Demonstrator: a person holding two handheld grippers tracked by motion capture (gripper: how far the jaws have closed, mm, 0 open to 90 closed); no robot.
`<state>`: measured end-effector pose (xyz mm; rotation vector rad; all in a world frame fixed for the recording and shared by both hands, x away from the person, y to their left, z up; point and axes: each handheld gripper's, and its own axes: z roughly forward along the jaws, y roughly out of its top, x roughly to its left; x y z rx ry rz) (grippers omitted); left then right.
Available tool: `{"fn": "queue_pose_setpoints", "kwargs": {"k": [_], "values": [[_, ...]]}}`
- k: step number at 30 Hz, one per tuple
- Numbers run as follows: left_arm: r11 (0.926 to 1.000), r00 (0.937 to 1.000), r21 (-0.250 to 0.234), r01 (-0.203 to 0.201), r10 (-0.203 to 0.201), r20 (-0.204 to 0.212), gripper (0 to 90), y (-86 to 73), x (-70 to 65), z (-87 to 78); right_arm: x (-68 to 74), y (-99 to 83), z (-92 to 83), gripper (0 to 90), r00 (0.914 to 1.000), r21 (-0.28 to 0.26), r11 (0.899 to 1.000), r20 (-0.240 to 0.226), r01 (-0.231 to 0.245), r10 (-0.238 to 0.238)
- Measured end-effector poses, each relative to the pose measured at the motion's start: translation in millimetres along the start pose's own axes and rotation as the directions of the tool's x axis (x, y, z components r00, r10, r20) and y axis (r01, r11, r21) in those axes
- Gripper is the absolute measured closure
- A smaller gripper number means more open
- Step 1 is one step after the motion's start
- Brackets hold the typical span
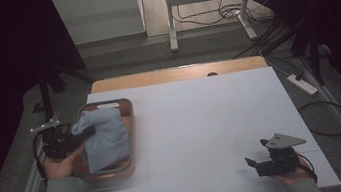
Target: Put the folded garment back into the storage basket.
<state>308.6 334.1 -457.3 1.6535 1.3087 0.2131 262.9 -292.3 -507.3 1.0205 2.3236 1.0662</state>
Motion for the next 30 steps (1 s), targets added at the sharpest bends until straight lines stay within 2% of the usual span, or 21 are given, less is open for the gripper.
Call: {"fn": "queue_pose_setpoints", "kwargs": {"k": [3,5,6,7,9,11,12,14,18,24,30], "values": [[1.0,0.9998,0.002,0.0,0.0,-0.021,60.4,0.7,-0.9,2.7,-0.1,-0.1,-0.1,14.1,1.0,0.001,1.0,-0.001,-0.001,0.001],[0.9999,0.9983,0.008,-0.008,0.008,-0.057,55.9,0.9,-2.3,4.6,-0.2,-0.3,-0.4,14.1,1.0,-0.001,1.0,-0.003,-0.001,0.001],[1.0,0.9973,0.005,-0.007,0.007,-0.073,51.5,1.3,-2.8,5.2,-0.2,-0.3,-0.4,14.1,1.0,-0.002,1.0,-0.004,-0.001,0.001],[1.0,0.9973,-0.001,-0.004,0.004,-0.074,43.1,2.0,-2.6,5.0,0.0,-0.2,-0.2,14.0,1.0,-0.001,1.0,-0.004,-0.002,0.002],[0.9997,0.9971,-0.024,0.009,-0.011,-0.076,32.7,4.8,-4.0,1.8,0.3,-0.2,-0.2,14.0,1.0,0.0,1.0,-0.004,0.001,-0.001],[0.9988,0.9917,-0.048,-0.005,-0.001,-0.128,24.6,8.3,-9.9,-3.2,0.4,-0.1,-0.1,14.0,1.0,0.001,1.0,-0.005,0.0,0.0],[0.9979,0.99,-0.062,-0.016,0.007,-0.141,21.8,9.0,-12.2,-5.4,0.4,0.0,0.0,14.0,1.0,0.001,1.0,-0.005,0.001,-0.001],[0.9957,0.993,-0.088,-0.031,0.021,-0.116,22.0,9.7,-15.5,-8.5,0.5,0.1,0.2,14.0,1.0,0.001,1.0,-0.005,0.002,-0.002],[0.9961,0.9965,-0.072,-0.05,0.045,-0.07,21.2,11.0,-21.1,-6.7,0.6,0.1,0.5,14.0,1.0,0.001,1.0,-0.007,0.003,-0.003],[0.9964,0.9975,-0.049,-0.069,0.069,-0.016,23.3,10.4,-25.3,-1.1,-0.6,-0.8,0.0,14.0,1.0,0.0,1.0,-0.008,-0.001,0.001],[0.9946,0.9965,-0.065,-0.081,0.082,0.017,25.8,6.6,-28.8,0.9,-2.3,-0.2,-0.4,14.1,0.9999,-0.019,1.0,-0.007,-0.012,0.011]]}}
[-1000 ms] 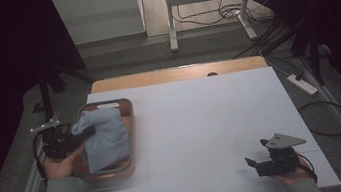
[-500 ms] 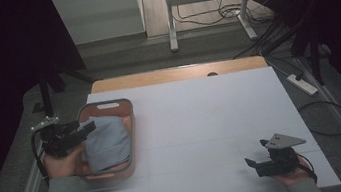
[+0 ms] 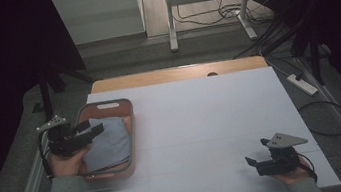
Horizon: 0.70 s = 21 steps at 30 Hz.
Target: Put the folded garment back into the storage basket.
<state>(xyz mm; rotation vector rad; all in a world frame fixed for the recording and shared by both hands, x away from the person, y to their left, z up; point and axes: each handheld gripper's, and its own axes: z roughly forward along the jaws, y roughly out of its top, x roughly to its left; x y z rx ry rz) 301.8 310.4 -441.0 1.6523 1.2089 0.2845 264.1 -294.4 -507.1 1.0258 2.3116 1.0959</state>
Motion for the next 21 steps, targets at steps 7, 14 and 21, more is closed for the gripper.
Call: {"fn": "queue_pose_setpoints", "kwargs": {"k": [7,14,21], "values": [[1.0,0.9995,0.001,-0.006,0.006,0.032,25.8,-3.9,-6.0,3.8,-2.2,-0.4,0.4,14.1,0.9998,-0.007,1.0,-0.01,-0.016,0.016],[0.9987,0.9979,0.008,-0.05,0.049,0.042,25.8,-6.4,-23.7,5.5,-3.2,-1.6,-3.5,14.2,0.9996,-0.021,0.999,-0.016,-0.024,0.024],[0.9961,0.9942,-0.001,-0.089,0.089,0.062,25.8,-15.0,-45.6,5.9,-1.8,-0.2,-2.6,14.1,0.9996,-0.021,1.0,-0.021,-0.017,0.016]]}}
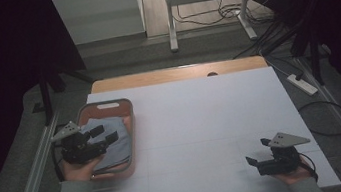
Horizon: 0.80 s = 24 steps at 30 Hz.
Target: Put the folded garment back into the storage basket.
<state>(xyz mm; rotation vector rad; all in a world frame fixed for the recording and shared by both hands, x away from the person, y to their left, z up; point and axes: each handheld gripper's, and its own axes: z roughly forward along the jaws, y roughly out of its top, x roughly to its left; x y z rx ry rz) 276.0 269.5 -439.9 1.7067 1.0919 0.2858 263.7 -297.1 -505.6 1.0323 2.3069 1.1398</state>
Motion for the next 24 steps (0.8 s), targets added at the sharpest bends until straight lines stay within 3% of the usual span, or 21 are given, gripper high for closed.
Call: {"fn": "queue_pose_setpoints", "kwargs": {"k": [17,24], "values": [[0.9996,0.9989,-0.014,-0.024,0.024,0.04,25.7,-30.5,-37.9,-8.2,-1.0,-1.6,-4.6,14.1,0.9999,-0.003,1.0,0.017,-0.001,0.001],[0.9991,0.9976,0.016,-0.039,0.038,0.057,25.6,-39.3,-49.2,-6.3,-1.3,-0.2,-6.3,14.1,0.9998,-0.016,1.0,0.017,-0.005,0.005]]}}
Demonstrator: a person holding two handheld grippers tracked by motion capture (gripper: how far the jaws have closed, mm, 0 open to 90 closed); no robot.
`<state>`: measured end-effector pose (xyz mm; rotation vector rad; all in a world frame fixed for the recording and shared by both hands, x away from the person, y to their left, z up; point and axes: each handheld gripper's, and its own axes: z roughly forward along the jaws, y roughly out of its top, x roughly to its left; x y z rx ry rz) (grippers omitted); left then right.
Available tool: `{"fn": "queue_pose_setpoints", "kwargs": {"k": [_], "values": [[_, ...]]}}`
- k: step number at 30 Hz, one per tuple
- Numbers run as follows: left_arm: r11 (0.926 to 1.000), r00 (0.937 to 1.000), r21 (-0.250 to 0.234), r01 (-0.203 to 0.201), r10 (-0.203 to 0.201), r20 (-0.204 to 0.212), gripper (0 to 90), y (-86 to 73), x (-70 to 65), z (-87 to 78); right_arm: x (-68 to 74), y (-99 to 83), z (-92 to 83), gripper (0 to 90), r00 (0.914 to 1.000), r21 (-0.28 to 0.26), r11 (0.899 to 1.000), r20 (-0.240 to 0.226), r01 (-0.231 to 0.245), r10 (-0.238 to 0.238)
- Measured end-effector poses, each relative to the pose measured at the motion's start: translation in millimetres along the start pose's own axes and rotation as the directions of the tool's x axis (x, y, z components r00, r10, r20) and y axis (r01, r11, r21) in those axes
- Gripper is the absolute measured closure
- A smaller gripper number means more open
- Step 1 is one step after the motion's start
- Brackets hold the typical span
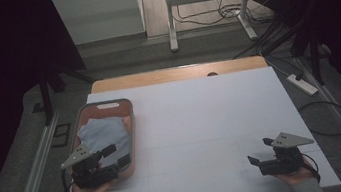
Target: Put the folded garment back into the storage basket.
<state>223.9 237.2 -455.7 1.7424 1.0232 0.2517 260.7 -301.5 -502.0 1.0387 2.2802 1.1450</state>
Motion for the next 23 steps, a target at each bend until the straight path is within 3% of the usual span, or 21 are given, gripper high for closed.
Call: {"fn": "queue_pose_setpoints", "kwargs": {"k": [9,23], "values": [[0.9993,0.9995,0.018,-0.032,0.032,0.001,25.7,-6.8,-6.9,4.1,-2.2,0.2,-4.6,14.2,0.9999,-0.024,1.0,0.011,-0.011,0.011],[0.999,0.9996,0.037,-0.027,0.027,0.002,25.0,-10.0,-5.9,8.1,-1.8,1.4,-3.7,14.2,0.9999,-0.029,1.0,0.012,-0.005,0.005]]}}
